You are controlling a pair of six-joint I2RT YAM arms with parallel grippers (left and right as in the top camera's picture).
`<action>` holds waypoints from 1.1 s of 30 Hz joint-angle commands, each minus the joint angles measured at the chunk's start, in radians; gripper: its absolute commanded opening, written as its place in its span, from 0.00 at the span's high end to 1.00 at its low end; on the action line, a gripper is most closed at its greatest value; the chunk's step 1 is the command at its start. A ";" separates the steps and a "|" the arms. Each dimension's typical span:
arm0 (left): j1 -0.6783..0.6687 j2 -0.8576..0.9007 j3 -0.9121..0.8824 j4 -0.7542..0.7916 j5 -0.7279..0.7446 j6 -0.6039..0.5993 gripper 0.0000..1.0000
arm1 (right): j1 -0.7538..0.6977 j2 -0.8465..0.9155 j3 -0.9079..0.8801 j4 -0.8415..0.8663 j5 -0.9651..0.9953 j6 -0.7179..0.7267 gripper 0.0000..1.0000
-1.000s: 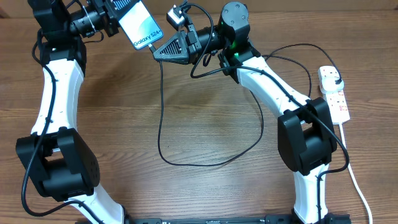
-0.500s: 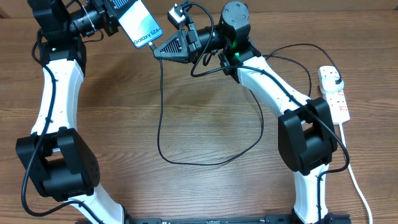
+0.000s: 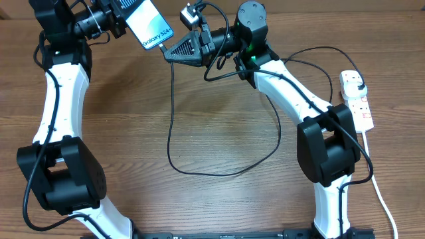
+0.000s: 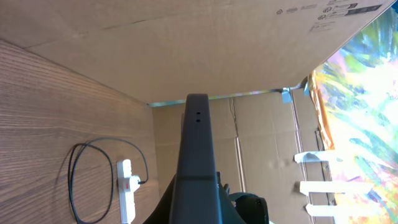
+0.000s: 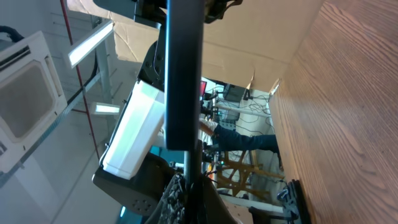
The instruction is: Plug charger to phone and switch on socket
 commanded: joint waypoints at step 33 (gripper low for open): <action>0.029 -0.030 0.022 0.064 -0.019 -0.046 0.96 | -0.011 -0.010 0.015 0.039 0.035 0.045 0.96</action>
